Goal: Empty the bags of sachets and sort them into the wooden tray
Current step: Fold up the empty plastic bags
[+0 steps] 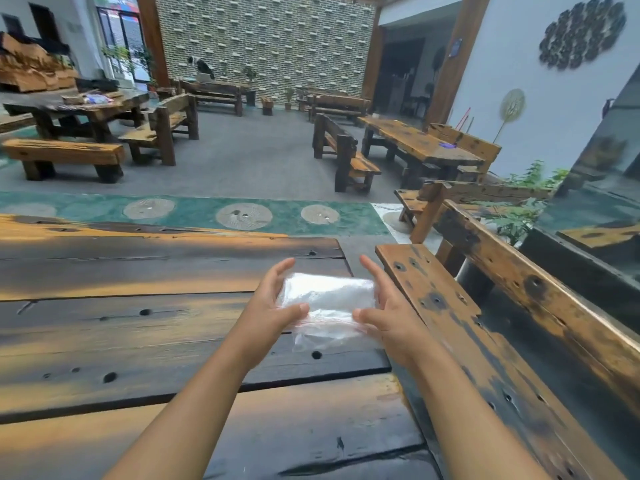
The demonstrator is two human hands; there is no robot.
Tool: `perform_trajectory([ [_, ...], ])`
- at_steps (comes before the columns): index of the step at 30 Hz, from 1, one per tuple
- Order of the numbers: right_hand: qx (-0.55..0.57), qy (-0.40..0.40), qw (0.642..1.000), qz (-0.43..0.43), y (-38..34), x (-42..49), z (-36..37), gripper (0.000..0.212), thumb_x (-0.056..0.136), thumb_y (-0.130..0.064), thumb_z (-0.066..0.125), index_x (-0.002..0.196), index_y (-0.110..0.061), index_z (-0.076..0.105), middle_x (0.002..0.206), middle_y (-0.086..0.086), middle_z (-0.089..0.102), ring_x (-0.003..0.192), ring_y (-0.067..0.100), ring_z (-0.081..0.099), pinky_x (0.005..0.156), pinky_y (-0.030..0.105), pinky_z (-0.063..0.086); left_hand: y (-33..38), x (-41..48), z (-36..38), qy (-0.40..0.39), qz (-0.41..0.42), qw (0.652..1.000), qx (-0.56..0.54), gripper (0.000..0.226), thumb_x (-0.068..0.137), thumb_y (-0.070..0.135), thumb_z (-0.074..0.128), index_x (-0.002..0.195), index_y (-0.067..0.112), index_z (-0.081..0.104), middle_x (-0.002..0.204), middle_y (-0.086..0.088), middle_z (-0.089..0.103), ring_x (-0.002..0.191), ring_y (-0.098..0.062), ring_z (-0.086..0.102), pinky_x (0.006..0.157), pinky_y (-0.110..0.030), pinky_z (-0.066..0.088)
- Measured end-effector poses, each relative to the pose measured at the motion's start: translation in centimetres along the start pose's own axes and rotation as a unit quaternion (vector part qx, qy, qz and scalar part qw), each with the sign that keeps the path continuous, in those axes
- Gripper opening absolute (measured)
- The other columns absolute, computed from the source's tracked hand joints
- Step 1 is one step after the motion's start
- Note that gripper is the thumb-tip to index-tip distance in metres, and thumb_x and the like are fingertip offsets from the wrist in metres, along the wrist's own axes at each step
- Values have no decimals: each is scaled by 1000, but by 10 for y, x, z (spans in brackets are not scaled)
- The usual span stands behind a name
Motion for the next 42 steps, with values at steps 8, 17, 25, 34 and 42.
perform_trajectory([
  [8, 37, 183, 979, 78, 36, -49, -50, 71, 77, 7, 62, 140, -23, 49, 140, 10, 58, 122, 29, 61, 97, 50, 54, -58, 8, 60, -56, -126, 982, -126, 82, 73, 5, 81, 142, 30, 45, 144, -15, 49, 120, -35, 60, 78, -35, 55],
  [17, 65, 414, 890, 181, 78, -192, -136, 19, 92, -1, 60, 106, -7, 71, 96, 12, 79, 90, 31, 75, 85, 47, 60, -78, -25, 208, -189, -168, 964, -80, 59, 88, -2, 69, 138, 22, 48, 130, 4, 58, 102, -15, 69, 88, -38, 57],
  [25, 75, 545, 823, 144, 77, -334, -244, 17, 92, 0, 59, 99, -11, 71, 97, 13, 77, 94, 36, 73, 89, 56, 57, -88, -78, 376, -343, -212, 914, 44, 16, 97, 8, 57, 104, -4, 65, 85, -14, 64, 56, -15, 62, 54, -28, 53],
  [34, 118, 621, 759, 152, 115, -500, -358, 29, 82, 0, 49, 95, -10, 74, 99, 15, 77, 90, 33, 72, 82, 47, 56, -103, -155, 564, -439, -198, 873, 79, 13, 94, 2, 58, 104, 5, 67, 85, -1, 72, 70, -16, 69, 61, -30, 54],
  [42, 90, 669, 711, 198, 187, -589, -410, 35, 66, -12, 53, 95, 7, 58, 80, 9, 49, 74, 23, 44, 61, 33, 36, -157, -201, 663, -502, -219, 823, 154, 29, 90, -15, 47, 85, 6, 66, 52, 12, 61, 46, -3, 55, 49, -18, 45],
])
Point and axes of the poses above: each hand's wrist, its own x-axis towards the middle knuckle, its own z-axis out of the palm, y = z × x, the point moved 8 cm from there along x, towards the middle knuckle
